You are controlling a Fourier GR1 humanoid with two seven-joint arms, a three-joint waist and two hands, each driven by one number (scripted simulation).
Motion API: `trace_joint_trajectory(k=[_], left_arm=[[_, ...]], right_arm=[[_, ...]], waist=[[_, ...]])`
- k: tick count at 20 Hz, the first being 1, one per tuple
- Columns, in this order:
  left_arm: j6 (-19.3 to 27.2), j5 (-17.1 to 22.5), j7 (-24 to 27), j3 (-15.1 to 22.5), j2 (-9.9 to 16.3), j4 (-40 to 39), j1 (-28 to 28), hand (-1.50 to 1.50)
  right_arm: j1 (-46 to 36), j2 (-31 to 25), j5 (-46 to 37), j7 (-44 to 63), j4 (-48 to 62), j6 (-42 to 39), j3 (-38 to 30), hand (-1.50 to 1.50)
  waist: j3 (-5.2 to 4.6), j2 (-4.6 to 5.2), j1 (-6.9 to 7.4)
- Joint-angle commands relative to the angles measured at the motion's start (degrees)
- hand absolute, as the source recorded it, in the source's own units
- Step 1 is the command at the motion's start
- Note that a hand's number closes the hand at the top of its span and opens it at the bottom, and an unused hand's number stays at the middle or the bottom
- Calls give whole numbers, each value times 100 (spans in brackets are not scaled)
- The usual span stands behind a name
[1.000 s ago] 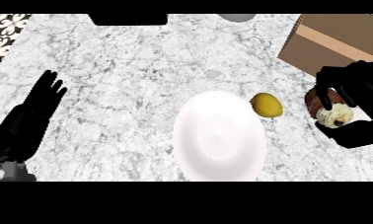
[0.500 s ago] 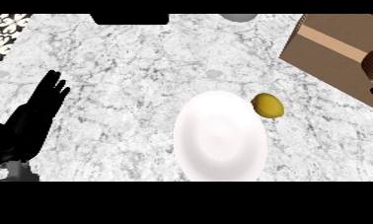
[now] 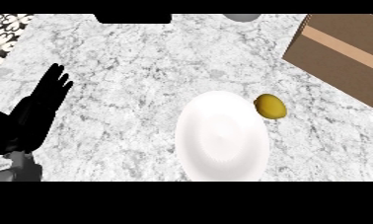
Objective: Pick the cupcake from the plate and place it in the cardboard box
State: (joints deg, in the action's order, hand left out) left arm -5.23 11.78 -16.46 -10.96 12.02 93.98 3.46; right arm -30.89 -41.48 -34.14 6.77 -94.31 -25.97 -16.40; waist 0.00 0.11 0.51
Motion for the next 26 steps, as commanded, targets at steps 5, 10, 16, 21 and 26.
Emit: trace_joint_trajectory(k=[5,10,16,21,26], left_arm=[[-83,158,-302,-186,183,102,180,0],[-119,78,-30,-74,-8,100,-5,0],[-91,-32,-72,13,-22,-56,220,0],[-136,5,-85,-18,-7,-72,160,0],[-188,170,-240,-224,116,294,-83,0]], right_arm=[[-282,-242,-464,-1636,1963,919,-49,150],[-683,-50,-794,-2285,3236,1537,178,150],[-1231,183,-1042,-2568,4634,1697,405,150],[-1269,228,-1239,-1870,5381,1317,446,-150],[-1626,47,-1150,-3004,6346,1395,302,-150]], waist=[[2,4,5],[2,12,43],[3,33,90],[1,36,96],[7,24,114]])
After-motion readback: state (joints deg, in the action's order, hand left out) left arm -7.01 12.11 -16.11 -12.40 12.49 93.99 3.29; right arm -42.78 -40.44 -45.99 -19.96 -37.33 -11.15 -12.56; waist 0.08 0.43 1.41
